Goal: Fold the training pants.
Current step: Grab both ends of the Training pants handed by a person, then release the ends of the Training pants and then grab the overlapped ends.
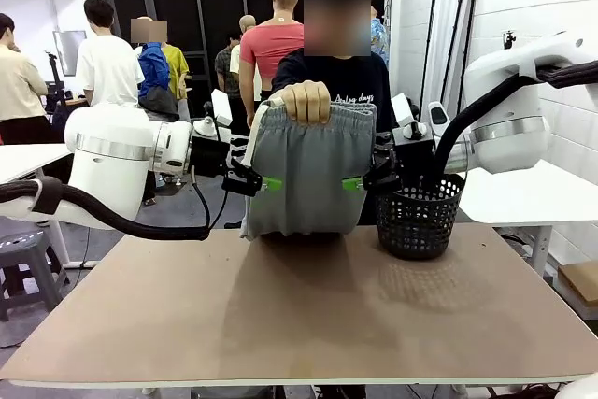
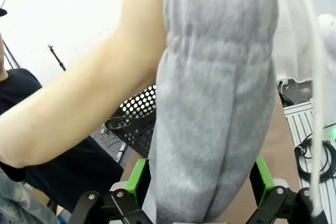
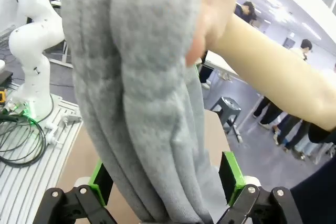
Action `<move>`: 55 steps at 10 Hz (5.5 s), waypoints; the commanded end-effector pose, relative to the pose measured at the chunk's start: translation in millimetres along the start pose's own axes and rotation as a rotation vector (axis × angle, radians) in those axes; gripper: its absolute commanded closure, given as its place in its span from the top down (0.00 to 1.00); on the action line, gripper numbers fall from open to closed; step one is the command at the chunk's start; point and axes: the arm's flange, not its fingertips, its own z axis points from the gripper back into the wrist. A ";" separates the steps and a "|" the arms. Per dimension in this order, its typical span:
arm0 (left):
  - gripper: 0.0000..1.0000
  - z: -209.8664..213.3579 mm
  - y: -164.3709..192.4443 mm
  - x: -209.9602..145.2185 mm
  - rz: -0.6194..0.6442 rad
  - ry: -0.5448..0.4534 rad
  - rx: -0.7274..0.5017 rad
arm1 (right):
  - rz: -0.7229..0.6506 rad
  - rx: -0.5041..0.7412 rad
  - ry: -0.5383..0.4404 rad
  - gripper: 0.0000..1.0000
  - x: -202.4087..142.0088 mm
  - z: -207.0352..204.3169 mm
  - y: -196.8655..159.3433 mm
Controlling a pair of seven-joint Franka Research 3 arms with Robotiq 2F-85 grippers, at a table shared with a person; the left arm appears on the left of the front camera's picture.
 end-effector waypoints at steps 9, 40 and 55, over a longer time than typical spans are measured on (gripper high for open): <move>1.00 -3.0 -4.9 10.1 0.086 -0.178 -0.034 | 0.020 0.073 -0.186 1.00 21.6 -3.4 -3.7; 0.00 -4.9 0.0 -1.8 0.130 -0.246 -0.093 | -0.068 0.157 -0.228 0.00 16.1 -11.4 -0.9; 0.00 -4.9 0.0 -1.8 0.130 -0.246 -0.093 | -0.068 0.157 -0.228 0.00 16.1 -11.4 -0.9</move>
